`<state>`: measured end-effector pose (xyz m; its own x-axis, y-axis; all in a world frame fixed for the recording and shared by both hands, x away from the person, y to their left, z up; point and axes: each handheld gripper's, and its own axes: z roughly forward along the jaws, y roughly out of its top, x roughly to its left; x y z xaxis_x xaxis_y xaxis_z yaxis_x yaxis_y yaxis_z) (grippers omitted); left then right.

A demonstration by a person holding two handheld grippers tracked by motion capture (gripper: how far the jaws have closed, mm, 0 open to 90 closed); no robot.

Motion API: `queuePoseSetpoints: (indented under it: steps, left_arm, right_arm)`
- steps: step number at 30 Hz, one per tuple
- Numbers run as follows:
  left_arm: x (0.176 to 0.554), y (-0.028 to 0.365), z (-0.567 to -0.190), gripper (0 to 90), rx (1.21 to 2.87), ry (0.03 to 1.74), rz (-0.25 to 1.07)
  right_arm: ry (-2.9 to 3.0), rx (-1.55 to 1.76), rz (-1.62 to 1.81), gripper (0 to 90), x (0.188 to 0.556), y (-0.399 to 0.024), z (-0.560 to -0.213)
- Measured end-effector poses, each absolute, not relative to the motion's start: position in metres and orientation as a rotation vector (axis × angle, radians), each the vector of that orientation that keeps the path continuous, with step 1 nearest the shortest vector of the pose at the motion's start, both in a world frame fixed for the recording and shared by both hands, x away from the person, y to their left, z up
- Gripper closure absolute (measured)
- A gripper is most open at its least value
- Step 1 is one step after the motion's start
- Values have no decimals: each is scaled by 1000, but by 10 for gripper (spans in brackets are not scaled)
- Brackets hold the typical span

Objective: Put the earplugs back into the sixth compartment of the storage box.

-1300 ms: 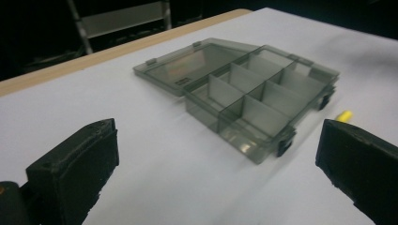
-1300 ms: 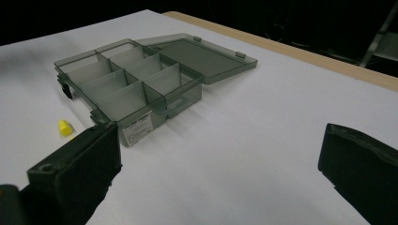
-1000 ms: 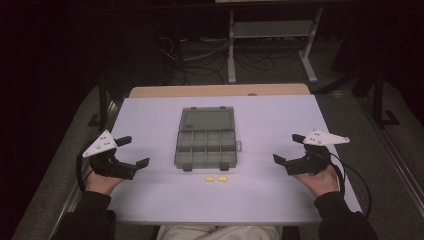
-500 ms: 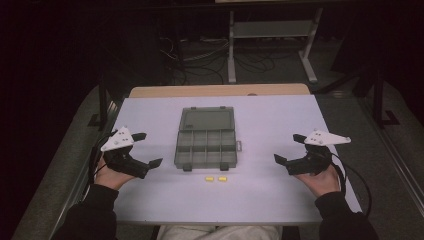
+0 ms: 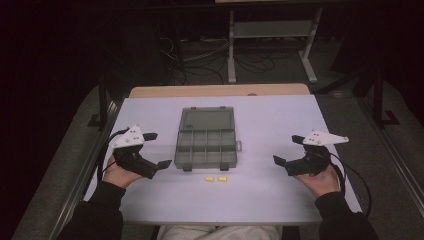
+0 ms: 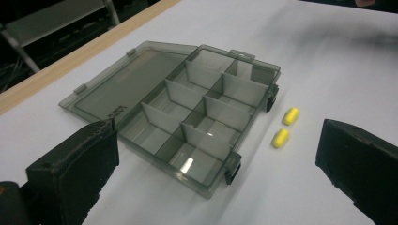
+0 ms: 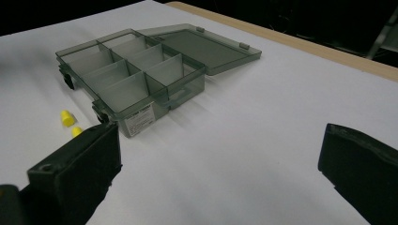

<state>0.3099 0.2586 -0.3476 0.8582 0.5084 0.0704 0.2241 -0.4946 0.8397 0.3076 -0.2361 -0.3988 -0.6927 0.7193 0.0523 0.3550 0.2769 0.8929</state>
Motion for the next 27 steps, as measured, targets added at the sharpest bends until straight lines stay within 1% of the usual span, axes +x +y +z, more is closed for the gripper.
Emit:
queuePoseSetpoints:
  steps: [12,22,27]
  left_arm:
    - [311,231,-356,0,2160,471,330]
    - [307,196,-367,0,2262,362,263]
    - [307,180,-372,0,2284,312,224]
  right_arm:
    - [2203,963,1373,0,308,-235,-399]
    - [2210,959,1376,0,307,-234,-399]
    - [2216,956,1373,0,307,-234,-399]
